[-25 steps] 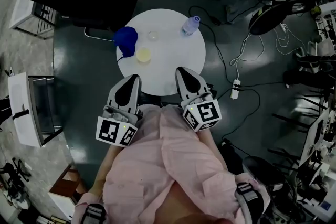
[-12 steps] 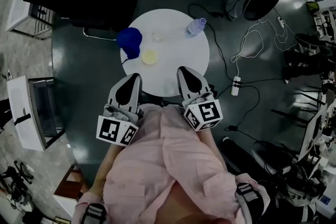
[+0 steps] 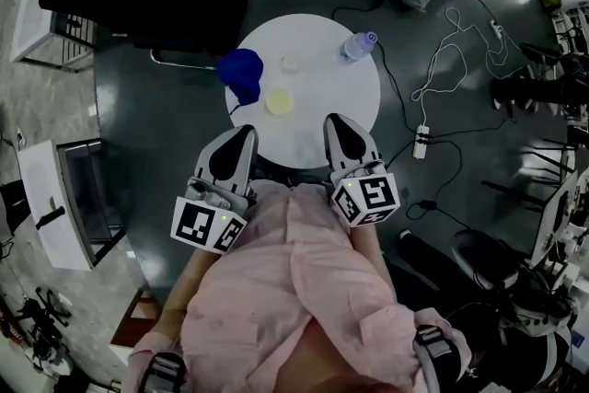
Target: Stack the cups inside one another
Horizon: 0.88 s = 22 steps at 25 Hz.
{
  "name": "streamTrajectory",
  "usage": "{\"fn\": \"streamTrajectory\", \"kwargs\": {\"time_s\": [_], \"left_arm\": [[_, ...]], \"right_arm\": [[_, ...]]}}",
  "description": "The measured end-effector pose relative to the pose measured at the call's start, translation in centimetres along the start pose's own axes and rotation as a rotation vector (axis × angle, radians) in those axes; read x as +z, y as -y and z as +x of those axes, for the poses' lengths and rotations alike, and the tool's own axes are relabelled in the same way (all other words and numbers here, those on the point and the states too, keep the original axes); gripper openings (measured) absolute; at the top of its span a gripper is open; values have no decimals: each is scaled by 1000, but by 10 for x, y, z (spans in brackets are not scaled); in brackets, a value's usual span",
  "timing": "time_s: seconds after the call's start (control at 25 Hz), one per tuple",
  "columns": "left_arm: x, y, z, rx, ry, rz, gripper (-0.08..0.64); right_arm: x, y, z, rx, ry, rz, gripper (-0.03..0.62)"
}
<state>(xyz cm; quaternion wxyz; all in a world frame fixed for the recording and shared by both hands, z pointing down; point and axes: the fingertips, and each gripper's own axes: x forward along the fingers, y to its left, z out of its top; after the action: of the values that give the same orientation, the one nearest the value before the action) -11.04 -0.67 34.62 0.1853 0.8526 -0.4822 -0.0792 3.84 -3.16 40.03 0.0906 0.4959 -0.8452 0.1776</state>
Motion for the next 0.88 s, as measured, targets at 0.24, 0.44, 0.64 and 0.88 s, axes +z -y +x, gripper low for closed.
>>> {"fn": "streamTrajectory", "kwargs": {"time_s": [0.24,0.44,0.64,0.88], "left_arm": [[4,-12,-3,-23,-16,12,18],[8,-22,-5,-25,-22,15,18],[10,-28,-4,-24,-24,12,18],[12,-33,11,-40,-29,14,18]], "right_arm": [[1,2,8,-33,0,11,37],[-1,4,18,-46,-14,22,37],[0,10,28,-60,-23,28,37],[-15,17,55,-32,-89,24,37]]}}
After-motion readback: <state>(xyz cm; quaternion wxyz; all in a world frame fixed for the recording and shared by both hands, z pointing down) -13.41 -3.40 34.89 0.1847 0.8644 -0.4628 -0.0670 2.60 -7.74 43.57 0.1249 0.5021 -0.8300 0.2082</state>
